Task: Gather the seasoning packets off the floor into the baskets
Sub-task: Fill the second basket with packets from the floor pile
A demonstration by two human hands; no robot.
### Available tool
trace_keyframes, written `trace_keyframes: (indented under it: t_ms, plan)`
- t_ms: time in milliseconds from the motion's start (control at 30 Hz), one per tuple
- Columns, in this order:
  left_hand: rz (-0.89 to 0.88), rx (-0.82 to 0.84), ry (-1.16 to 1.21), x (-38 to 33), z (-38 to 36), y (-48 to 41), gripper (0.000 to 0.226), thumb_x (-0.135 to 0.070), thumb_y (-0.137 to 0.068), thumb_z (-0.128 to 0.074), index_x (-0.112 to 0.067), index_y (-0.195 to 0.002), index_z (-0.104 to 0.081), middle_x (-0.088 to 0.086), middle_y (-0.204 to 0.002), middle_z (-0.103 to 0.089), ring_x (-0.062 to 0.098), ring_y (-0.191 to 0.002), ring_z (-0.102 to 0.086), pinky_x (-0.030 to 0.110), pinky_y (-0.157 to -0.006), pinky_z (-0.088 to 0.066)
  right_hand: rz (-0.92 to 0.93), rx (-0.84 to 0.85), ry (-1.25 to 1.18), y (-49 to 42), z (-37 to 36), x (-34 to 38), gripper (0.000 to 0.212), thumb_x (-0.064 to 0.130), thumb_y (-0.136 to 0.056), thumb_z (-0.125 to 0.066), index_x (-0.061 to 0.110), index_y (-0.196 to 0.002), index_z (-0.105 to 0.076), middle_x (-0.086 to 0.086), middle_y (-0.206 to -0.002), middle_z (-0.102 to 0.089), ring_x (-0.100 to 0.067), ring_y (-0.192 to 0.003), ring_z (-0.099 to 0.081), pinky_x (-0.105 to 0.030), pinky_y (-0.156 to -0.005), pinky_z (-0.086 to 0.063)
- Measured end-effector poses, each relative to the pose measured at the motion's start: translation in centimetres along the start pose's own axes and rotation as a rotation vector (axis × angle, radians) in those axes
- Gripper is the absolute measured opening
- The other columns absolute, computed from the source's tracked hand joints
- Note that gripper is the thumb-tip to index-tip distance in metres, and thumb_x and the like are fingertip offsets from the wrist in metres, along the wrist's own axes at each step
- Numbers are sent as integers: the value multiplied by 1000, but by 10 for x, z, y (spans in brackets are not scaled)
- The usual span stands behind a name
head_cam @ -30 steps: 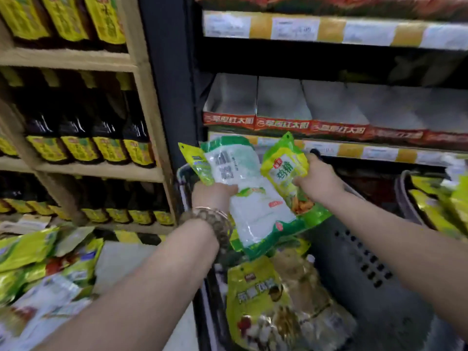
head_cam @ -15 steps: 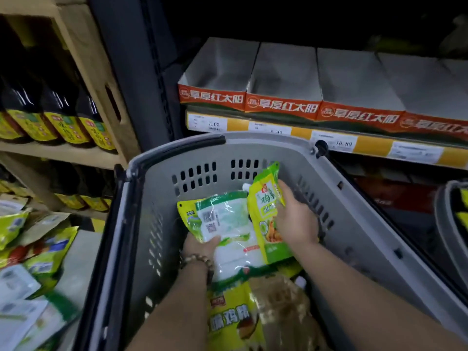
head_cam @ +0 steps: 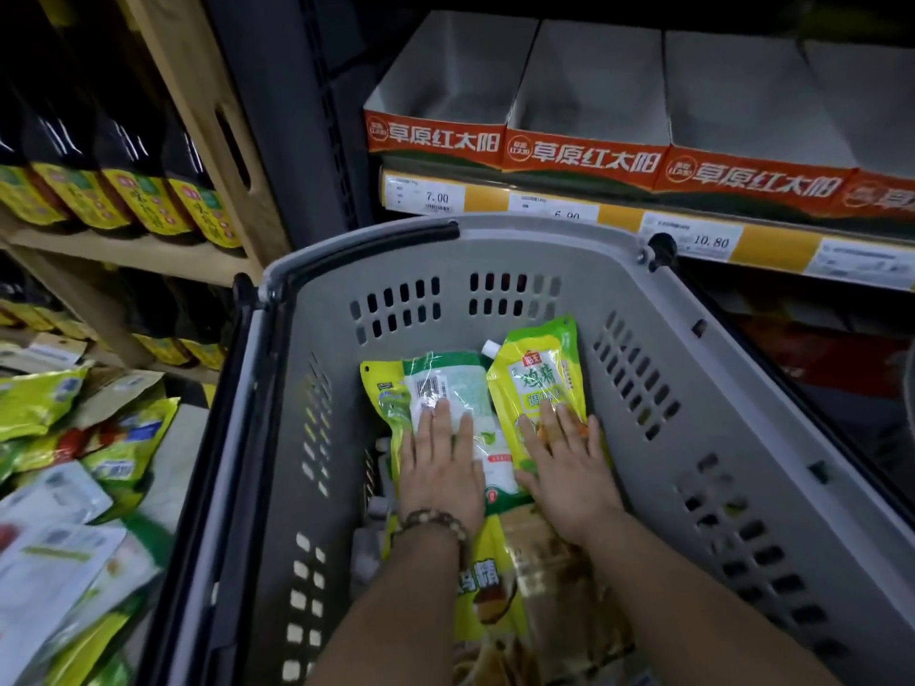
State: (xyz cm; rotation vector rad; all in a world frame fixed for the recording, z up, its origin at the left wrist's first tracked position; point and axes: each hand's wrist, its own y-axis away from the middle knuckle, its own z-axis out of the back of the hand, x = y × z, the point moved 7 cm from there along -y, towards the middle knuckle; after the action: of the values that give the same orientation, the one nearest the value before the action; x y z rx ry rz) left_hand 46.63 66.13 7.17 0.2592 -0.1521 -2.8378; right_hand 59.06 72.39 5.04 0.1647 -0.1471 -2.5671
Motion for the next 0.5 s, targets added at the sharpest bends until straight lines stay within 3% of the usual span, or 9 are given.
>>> trace_keyframes:
  t_ms: [67,133,233,333,500]
  plan:
    - [19,29,-9,5,-10,-4,56,-38,-100,-11,-25,-147,16,4,-154,26,22,-143,21,41,-118,7,37,-14,2,-7,-4,-2,67,53,-92,-12,20,-150,-6,-13,-152,11,-32,-145,-3,-44,-111,18]
    - [39,57,-2,12,-17,-6,56,-39,-100,-10,-25,-147,17,4,-153,27,21,-143,21,40,-118,7,65,83,-48,-11,-18,-2,63,53,-96,-8,26,-146,20,-6,-143,36,-25,-143,23,-43,-109,21]
    - [64,76,-13,15,-23,-11,56,-40,-100,-11,-26,-147,17,4,-154,26,20,-143,20,40,-118,5,58,103,-78,-12,-23,-1,65,56,-89,3,27,-143,25,-2,-142,39,-22,-142,25,-45,-110,18]
    - [69,143,-25,11,-19,-10,57,-40,-100,-13,-26,-148,15,5,-154,26,21,-143,19,40,-118,4,40,208,-88,-11,-21,0,63,48,-100,-17,28,-147,20,1,-142,39,-21,-143,24,-47,-112,16]
    - [14,313,-80,15,-1,-14,65,-46,-99,-24,-22,-149,10,7,-154,25,23,-144,15,42,-117,0,69,295,-92,-3,10,6,66,52,-99,-24,28,-150,10,-4,-158,17,-22,-146,12,-45,-116,5]
